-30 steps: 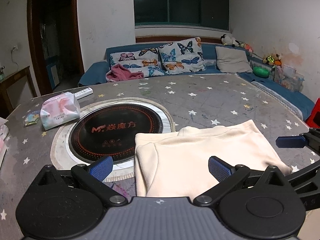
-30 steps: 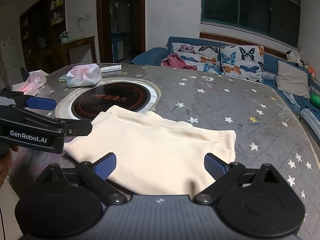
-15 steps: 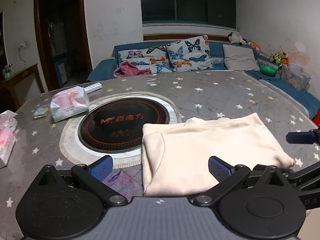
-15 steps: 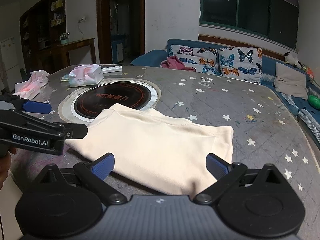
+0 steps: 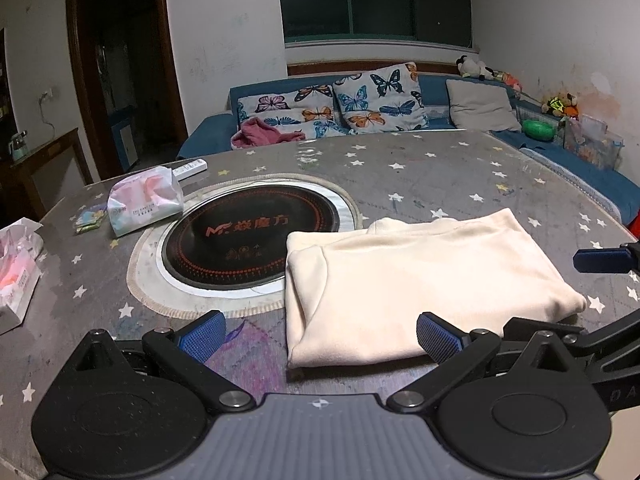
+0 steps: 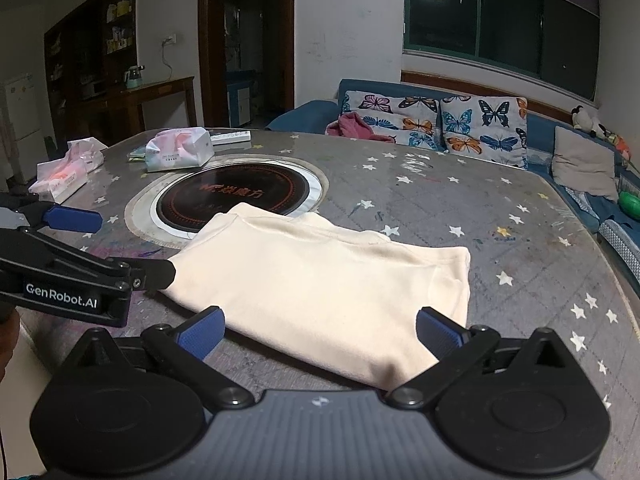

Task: Fold clothes
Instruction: 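Open both grippers and pull them back from the folded sweatshirt, then move both grippers toward the edge of the folded cream sweatshirt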

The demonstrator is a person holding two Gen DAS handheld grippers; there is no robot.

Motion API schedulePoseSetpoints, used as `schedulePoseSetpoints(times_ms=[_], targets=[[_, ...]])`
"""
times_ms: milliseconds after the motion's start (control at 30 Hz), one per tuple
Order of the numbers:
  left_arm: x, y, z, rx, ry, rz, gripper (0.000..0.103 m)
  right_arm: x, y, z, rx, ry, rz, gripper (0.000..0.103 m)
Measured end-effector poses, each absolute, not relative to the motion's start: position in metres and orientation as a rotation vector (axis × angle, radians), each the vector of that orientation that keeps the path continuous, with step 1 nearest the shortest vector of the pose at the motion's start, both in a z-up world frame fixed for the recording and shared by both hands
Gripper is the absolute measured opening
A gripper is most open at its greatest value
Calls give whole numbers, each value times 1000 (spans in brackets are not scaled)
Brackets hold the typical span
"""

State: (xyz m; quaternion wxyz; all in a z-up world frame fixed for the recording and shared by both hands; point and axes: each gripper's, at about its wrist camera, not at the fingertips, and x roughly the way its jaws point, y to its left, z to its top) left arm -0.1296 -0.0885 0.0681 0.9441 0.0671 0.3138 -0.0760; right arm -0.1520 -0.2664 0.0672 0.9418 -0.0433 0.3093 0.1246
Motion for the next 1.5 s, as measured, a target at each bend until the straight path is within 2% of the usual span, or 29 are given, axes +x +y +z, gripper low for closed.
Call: schedulePoseSetpoints(times_ms=[1500], targets=[[-97, -74, 70, 87, 676, -124, 103, -126, -246, 65, -117, 671, 319, 103]])
